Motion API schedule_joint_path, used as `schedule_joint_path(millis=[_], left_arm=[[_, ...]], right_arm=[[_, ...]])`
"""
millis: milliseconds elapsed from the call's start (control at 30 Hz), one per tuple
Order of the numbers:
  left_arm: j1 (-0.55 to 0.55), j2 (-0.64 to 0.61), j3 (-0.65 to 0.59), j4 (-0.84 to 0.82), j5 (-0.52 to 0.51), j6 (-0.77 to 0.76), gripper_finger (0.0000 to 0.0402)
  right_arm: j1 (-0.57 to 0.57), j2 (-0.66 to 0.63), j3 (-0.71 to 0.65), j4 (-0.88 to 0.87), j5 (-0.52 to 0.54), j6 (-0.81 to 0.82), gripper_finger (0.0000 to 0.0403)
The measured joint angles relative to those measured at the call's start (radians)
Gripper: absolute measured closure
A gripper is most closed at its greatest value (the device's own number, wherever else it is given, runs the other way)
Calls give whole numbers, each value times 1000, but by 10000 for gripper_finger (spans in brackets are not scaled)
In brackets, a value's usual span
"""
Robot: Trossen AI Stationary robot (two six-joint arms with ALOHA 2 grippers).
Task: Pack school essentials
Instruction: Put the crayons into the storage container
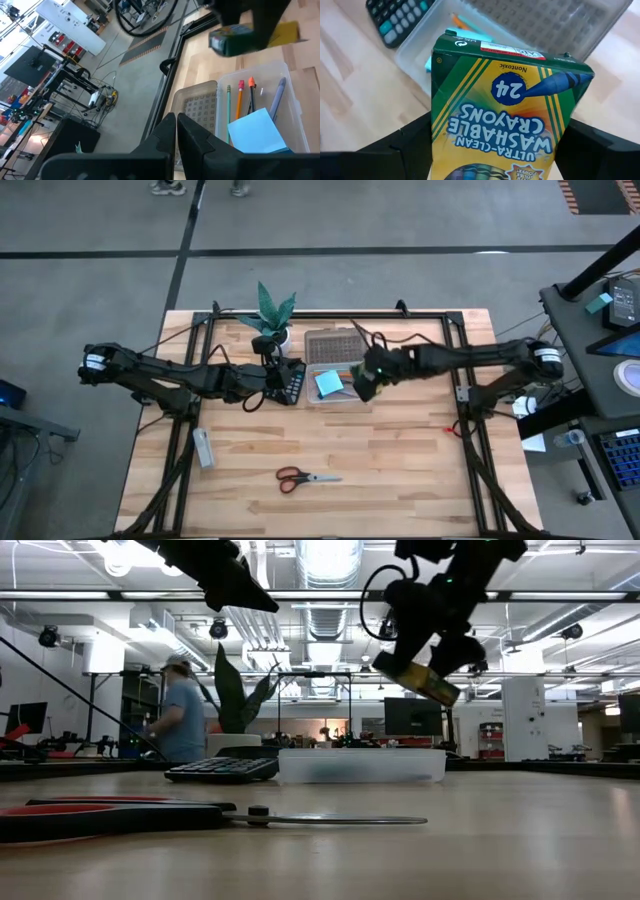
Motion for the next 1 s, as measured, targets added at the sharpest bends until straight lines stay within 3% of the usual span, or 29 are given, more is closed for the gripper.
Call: schedule_joint_path(millis=[333,600,1000], left_arm=[[0,0,0,0,0,3,402],[0,0,0,0,0,3,402],[0,-7,-38,-4,-21,3,402]], right_arm=[[-79,225,213,-92,-61,-155,87],[-97,370,338,-174,22,82,93],[-80,383,331,-220,15,379,86]])
